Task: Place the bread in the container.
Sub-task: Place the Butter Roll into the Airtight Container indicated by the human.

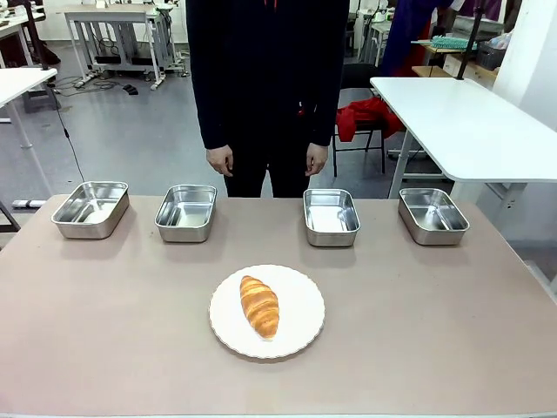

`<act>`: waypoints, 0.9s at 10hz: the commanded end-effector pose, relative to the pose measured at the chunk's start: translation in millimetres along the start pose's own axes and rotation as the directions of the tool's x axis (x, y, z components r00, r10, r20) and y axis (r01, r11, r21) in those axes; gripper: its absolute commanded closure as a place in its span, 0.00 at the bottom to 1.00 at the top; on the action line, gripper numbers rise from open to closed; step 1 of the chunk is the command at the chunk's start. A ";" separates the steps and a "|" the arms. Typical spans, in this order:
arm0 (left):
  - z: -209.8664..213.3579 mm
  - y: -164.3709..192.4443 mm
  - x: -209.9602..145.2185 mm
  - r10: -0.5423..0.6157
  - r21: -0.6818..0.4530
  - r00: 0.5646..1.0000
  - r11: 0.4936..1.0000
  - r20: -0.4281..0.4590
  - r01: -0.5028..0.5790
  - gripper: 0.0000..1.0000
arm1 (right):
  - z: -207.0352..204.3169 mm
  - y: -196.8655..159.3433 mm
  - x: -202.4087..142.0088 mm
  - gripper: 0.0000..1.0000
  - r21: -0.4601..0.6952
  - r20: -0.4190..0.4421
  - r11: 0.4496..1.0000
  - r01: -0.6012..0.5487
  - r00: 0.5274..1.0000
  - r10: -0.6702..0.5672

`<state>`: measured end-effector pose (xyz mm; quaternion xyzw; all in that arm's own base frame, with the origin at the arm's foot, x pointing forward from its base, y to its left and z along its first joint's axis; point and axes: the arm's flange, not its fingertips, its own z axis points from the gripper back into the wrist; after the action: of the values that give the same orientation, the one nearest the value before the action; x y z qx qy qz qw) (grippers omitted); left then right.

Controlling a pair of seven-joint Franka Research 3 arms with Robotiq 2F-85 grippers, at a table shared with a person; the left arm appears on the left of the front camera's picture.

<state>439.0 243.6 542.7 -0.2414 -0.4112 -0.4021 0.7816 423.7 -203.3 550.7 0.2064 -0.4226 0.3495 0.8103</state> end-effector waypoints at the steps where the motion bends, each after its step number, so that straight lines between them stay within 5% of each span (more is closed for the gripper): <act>1: -2.2 -12.2 4.3 0.035 0.018 0.999 0.999 -0.025 -0.034 0.00 | 1.3 10.1 10.7 0.02 -0.034 -0.002 0.999 0.005 1.000 -0.005; 9: 1.8 -5.8 4.6 0.090 0.029 0.995 0.996 -0.041 -0.089 0.00 | 3.4 8.1 16.7 0.02 -0.030 -0.006 0.999 -0.013 1.000 0.013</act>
<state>436.0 238.7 548.0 -0.2403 -0.3881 -0.3643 0.8117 422.7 -193.6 566.0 0.1906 -0.4259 0.3490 0.8127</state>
